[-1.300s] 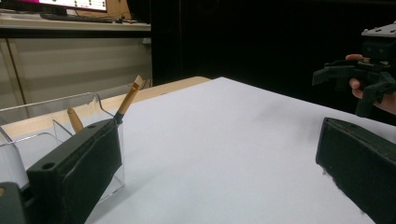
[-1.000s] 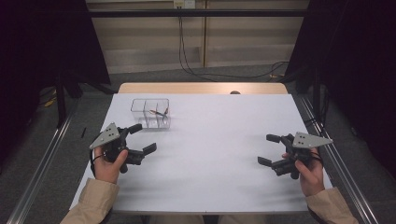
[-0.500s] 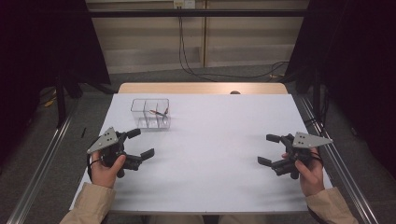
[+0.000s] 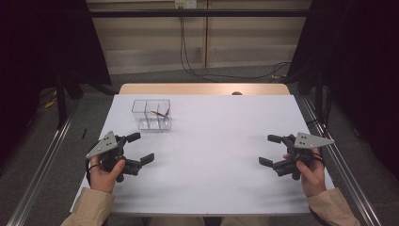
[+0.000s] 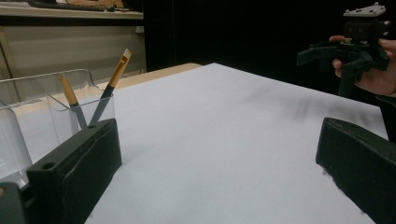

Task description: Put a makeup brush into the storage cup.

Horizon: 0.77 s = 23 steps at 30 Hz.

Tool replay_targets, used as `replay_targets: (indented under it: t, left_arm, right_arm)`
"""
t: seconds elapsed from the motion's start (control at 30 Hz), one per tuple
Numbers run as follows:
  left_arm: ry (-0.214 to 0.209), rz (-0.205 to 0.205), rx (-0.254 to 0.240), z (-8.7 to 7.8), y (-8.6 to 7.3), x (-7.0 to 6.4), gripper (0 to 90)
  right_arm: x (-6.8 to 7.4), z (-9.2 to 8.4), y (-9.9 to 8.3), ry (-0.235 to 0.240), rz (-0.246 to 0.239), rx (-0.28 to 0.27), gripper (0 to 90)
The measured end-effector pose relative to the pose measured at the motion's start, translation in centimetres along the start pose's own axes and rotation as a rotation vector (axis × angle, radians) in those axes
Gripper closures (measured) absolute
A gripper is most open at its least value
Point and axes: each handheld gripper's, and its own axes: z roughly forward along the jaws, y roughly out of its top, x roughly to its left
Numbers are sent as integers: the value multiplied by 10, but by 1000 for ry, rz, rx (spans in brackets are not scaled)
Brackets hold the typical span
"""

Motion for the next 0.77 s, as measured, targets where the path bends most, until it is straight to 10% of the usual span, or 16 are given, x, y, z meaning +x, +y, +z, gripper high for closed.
replay_targets:
  t: [0.77]
  left_arm:
    - [17,-2,1,-9,-5,-2,0]
  right_arm:
    - [-1,5,2,9,-1,-5,46]
